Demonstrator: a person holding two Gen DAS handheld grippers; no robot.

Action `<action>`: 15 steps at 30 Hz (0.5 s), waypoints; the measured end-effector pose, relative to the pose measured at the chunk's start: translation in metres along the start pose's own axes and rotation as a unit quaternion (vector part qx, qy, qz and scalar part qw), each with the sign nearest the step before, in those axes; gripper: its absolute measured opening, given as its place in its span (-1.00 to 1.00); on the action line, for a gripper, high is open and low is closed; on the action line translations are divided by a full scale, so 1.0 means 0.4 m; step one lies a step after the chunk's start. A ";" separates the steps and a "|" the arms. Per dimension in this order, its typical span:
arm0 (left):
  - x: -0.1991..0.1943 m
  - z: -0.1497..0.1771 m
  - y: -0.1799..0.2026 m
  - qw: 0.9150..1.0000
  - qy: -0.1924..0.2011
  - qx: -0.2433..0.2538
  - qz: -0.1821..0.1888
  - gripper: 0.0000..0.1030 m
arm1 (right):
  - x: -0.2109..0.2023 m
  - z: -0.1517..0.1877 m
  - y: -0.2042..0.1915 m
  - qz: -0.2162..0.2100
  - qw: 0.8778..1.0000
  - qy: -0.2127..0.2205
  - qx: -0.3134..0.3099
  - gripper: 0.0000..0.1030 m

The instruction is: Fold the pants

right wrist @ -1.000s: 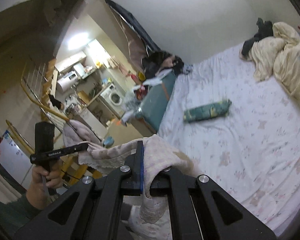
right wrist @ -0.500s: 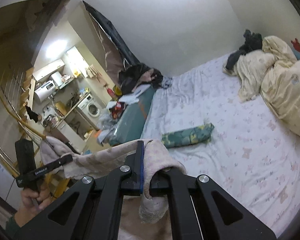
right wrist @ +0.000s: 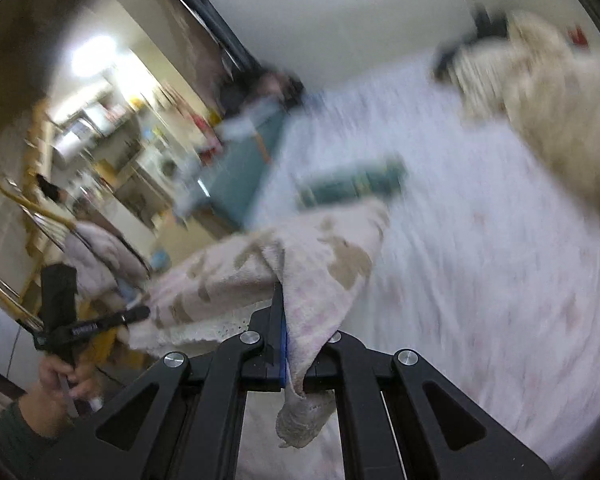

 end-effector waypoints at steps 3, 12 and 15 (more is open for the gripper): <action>0.203 0.083 -0.090 0.994 -0.091 -0.040 -0.040 -1.00 | 0.230 0.150 0.126 0.024 0.990 -0.123 0.059 -0.96; 0.376 0.223 -0.162 0.979 -0.170 -0.051 -0.098 -1.00 | 0.438 0.347 0.212 0.056 0.952 -0.282 0.107 -0.83; 0.371 0.198 -0.158 0.979 -0.161 -0.050 -0.111 -0.99 | 0.425 0.349 0.222 0.065 0.944 -0.301 0.116 -0.74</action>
Point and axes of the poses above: each gripper's, at about its wrist camera, not at the fingertips, and x roughly the way its jaws point, y to its right, z to its underside, the point moved 5 cm from there along x, roughly the way its jaws point, and after that the axes turned 10 degrees about -y, right-handed, at the moved point
